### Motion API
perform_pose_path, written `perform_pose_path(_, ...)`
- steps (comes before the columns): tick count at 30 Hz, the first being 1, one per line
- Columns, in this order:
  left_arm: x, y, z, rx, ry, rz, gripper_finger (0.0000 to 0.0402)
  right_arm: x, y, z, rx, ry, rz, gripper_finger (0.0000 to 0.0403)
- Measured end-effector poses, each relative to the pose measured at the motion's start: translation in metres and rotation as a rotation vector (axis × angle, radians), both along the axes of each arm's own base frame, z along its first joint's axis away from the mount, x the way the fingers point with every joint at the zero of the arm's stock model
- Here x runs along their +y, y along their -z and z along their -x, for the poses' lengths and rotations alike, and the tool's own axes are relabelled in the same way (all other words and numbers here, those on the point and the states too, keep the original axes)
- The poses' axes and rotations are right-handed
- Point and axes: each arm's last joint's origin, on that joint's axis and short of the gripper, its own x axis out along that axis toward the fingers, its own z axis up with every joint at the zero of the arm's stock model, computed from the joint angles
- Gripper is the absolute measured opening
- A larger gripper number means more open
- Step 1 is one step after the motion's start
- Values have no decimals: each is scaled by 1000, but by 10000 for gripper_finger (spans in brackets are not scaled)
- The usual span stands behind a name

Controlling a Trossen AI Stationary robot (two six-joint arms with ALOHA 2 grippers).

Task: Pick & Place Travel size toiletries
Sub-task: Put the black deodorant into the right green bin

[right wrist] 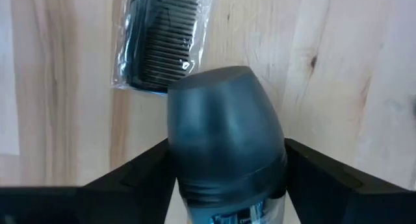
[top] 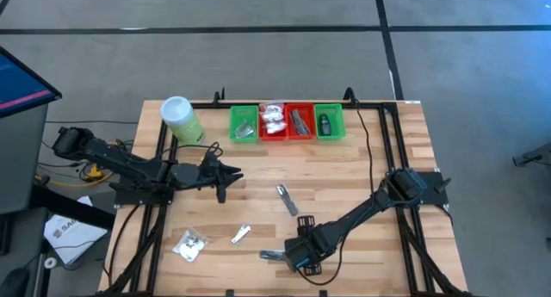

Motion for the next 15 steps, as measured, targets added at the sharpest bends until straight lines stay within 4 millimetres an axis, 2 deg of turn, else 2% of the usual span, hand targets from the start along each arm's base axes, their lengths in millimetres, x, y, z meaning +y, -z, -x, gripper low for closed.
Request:
perform_pose_path(4,0,0,0,0,0,0,97,-1,0,-2,-5,-23,-1,202)
perform_pose_path(11,0,0,0,1,18,6,97,-3,-2,-2,-17,-28,17,203)
perform_pose_path(15,-2,0,-1,0,60,20,97,-9,-15,-1,-63,-35,114,203)
